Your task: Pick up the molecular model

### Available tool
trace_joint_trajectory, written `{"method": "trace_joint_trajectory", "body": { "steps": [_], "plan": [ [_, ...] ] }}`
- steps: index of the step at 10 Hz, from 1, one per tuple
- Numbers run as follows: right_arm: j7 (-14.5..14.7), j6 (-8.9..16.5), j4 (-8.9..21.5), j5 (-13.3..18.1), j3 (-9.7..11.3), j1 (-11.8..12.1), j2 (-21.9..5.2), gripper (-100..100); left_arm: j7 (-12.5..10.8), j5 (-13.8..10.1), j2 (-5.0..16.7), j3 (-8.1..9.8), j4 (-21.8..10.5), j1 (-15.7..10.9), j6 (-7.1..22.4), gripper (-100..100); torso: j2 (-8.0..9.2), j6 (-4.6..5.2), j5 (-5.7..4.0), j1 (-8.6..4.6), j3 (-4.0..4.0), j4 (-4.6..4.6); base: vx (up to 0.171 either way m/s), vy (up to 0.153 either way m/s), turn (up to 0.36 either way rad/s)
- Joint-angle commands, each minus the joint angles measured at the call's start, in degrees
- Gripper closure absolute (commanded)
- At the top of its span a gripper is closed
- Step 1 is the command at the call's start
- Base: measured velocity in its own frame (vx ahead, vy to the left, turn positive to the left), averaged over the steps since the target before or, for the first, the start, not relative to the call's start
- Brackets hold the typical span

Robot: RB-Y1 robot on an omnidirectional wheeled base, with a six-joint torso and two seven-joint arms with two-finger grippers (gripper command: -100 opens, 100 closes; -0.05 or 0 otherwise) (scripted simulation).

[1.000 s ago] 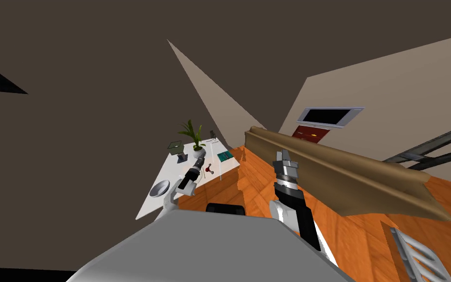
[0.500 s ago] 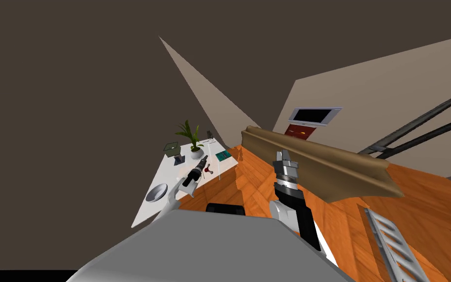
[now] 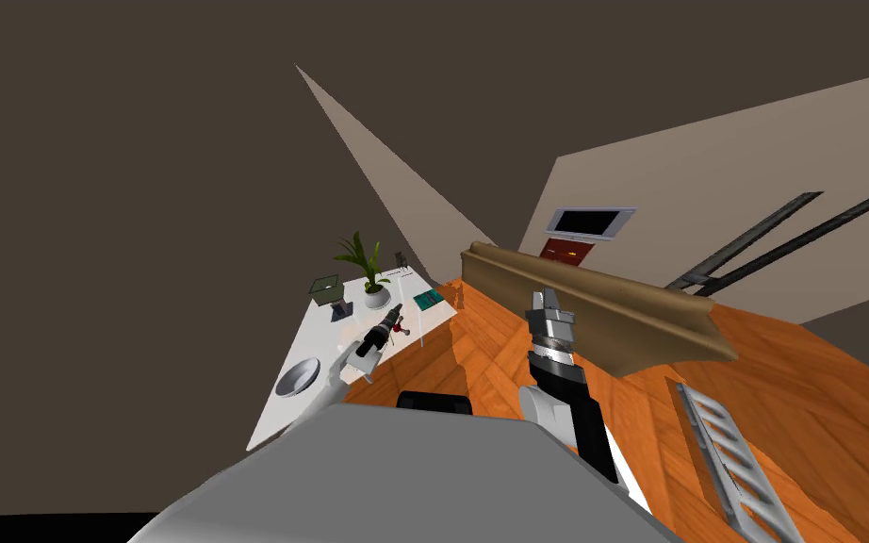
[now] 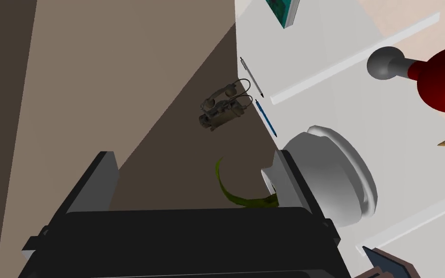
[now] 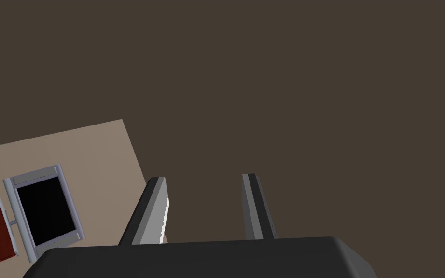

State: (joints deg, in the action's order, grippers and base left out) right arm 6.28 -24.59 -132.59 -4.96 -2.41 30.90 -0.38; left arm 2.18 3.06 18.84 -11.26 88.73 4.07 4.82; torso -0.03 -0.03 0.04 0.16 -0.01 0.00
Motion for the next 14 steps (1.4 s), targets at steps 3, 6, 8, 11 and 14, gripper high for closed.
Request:
{"method": "trace_joint_trajectory", "body": {
  "steps": [3, 6, 8, 11, 14],
  "plan": [
    [0.00, 0.00, 0.00, 0.00, 0.00, 0.00, 0.00, 0, -0.85, 0.91, 1.56, -2.30, -7.03, -3.02, 2.06, -100, -0.01, 0.00, 0.00, 0.00, 0.00, 0.00, -0.020, 0.038, -0.134],
    [0.00, 0.00, 0.00, 0.00, 0.00, 0.00, 0.00, 0, -1.49, 1.52, 2.99, -4.17, -11.91, -4.75, 3.81, -100, 0.03, -0.01, 0.04, 0.17, 0.02, 0.01, -0.024, 0.068, -0.123],
    [0.00, 0.00, 0.00, 0.00, 0.00, 0.00, 0.00, 0, -1.79, 1.80, 3.70, -5.10, -14.04, -5.53, 4.59, -100, -0.02, -0.02, 0.01, 0.02, -0.01, 0.00, -0.007, 0.025, -0.068],
    [0.00, 0.00, 0.00, 0.00, 0.00, 0.01, 0.00, 0, -2.57, 2.52, 5.72, -7.75, -19.79, -7.52, 6.55, -100, -0.07, -0.02, 0.00, 0.01, -0.04, -0.01, -0.006, 0.036, -0.128],
    [0.00, 0.00, 0.00, 0.00, -0.01, 0.01, 0.00, 0, -3.00, 2.89, 6.86, -9.38, -23.12, -8.57, 7.51, -100, -0.09, -0.04, 0.00, 0.00, -0.05, -0.02, 0.004, 0.032, -0.087]
  ]
}}
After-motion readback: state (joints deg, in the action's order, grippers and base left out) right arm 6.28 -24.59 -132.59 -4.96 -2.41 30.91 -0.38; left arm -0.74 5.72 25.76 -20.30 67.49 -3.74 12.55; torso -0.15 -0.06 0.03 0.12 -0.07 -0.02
